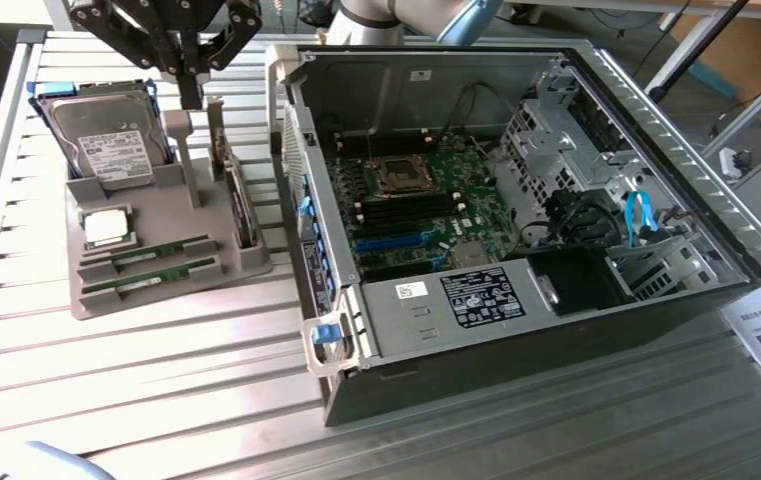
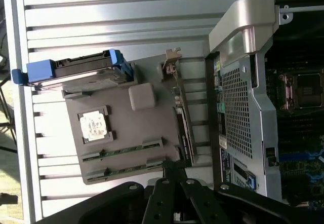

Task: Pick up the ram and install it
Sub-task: 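Reach for the ram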

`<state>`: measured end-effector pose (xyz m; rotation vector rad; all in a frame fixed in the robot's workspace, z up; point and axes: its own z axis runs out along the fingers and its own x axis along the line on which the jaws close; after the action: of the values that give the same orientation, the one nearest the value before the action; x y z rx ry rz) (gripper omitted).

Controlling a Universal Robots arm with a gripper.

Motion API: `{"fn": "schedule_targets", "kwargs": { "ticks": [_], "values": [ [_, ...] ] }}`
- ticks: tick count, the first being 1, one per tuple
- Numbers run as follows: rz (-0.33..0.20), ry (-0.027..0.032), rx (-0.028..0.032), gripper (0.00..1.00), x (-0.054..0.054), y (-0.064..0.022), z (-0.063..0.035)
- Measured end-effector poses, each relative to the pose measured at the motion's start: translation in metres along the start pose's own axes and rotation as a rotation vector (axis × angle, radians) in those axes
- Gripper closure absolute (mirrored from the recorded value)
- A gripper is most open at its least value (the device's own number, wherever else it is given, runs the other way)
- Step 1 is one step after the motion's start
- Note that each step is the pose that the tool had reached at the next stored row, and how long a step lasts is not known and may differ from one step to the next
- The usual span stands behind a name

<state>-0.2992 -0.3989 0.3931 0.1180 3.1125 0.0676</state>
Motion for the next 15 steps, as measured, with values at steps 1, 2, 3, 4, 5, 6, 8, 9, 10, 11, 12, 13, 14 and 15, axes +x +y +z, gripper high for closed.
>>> {"fn": "schedule_targets", "kwargs": {
  "ticks": [1,2,3,4,5,6,8,9,10,11,12,13,14,15],
  "values": [
    [0.0,0.0,0.0,0.89,0.002,-0.0001,-0.0001],
    [0.0,0.0,0.0,0.89,0.004,-0.0003,-0.0001],
    [0.0,0.0,0.0,0.89,0.006,-0.0004,-0.0001],
    [0.0,0.0,0.0,0.89,0.008,-0.0006,-0.0002],
    [0.0,0.0,0.0,0.89,0.009,-0.0007,-0.0002],
    [0.0,0.0,0.0,0.89,0.011,-0.0009,-0.0003],
    [0.0,-0.0001,0.0,0.89,0.015,-0.0012,-0.0004],
    [0.0,-0.0001,-0.0001,0.89,0.017,-0.0013,-0.0004],
    [0.0,0.0,-0.0001,0.89,0.019,-0.0015,-0.0005],
    [0.0,0.0,0.0,0.89,0.021,-0.0016,-0.0006],
    [0.0,0.0,0.0,0.89,0.023,-0.0017,-0.0006],
    [0.0,0.0,0.0,0.89,0.025,-0.0019,-0.0007],
    [0.0,0.0,0.0,0.89,0.028,-0.0021,-0.0007],
    [0.0,0.0,0.0,0.89,0.03,-0.0023,-0.0008]
  ]
}}
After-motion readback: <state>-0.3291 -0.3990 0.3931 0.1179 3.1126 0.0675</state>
